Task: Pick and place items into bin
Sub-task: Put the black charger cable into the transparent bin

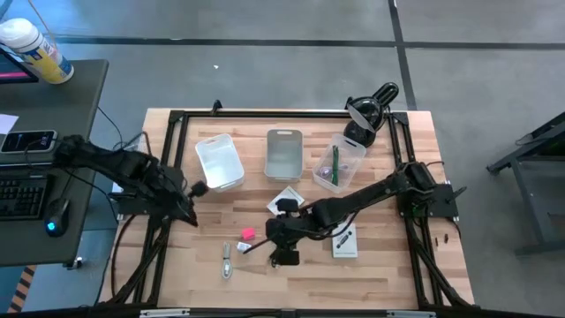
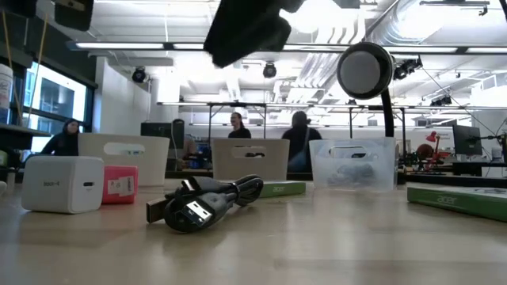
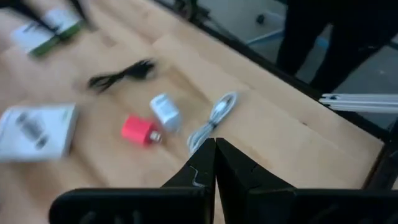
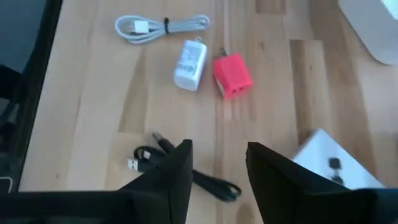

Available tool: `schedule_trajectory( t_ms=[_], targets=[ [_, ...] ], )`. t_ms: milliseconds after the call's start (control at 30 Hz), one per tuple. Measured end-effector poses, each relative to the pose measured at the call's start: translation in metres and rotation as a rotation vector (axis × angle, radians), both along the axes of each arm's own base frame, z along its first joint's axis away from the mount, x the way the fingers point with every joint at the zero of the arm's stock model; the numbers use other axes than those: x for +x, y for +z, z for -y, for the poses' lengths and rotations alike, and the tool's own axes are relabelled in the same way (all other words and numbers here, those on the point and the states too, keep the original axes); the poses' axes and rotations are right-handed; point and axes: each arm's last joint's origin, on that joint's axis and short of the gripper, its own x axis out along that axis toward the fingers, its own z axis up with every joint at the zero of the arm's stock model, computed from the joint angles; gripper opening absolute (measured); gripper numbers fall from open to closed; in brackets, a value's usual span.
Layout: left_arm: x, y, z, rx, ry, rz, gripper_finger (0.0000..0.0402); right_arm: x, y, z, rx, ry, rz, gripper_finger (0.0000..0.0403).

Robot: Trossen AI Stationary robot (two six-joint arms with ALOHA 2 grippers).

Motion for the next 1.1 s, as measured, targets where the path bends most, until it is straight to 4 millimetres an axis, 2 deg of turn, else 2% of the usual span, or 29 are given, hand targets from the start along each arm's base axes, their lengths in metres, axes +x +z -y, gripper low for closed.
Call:
schedule_trajectory(
  t_ms=[133,300,500,600,700,833,933,1100],
  targets=[
    [0.014,-0.019,0.016,0.031,-0.133,0.091,0.0000,-0.003,0.018,0.002,-0.038,-0.045,-0.033,0.0132],
    [0.025,-0.044,0.037,0.143,-0.258,0.084,0.0000,-0.008,0.043,0.007,-0.099,-0.138,-0.058,0.0129],
    [0.040,-0.062,0.056,0.338,-0.296,0.096,0.0000,-0.022,0.069,0.015,-0.175,-0.290,-0.113,0.0129],
    [0.047,-0.068,0.064,0.356,-0.318,0.108,0.0001,-0.025,0.073,0.012,-0.176,-0.270,-0.117,0.0129],
    [0.050,-0.075,0.066,0.365,-0.319,0.066,0.0001,-0.016,0.062,-0.003,-0.144,-0.094,-0.056,0.0130],
    [0.050,-0.079,0.066,0.354,-0.278,0.015,0.0001,-0.002,0.020,-0.023,-0.168,0.142,0.014,0.0129],
    [0.050,-0.078,0.066,0.340,-0.253,0.007,0.0001,0.001,-0.013,-0.028,-0.136,0.182,-0.009,0.0130],
    [0.049,-0.077,0.066,0.324,-0.228,-0.001,0.0001,0.000,-0.037,-0.026,-0.074,0.190,-0.018,0.0131]
  ],
)
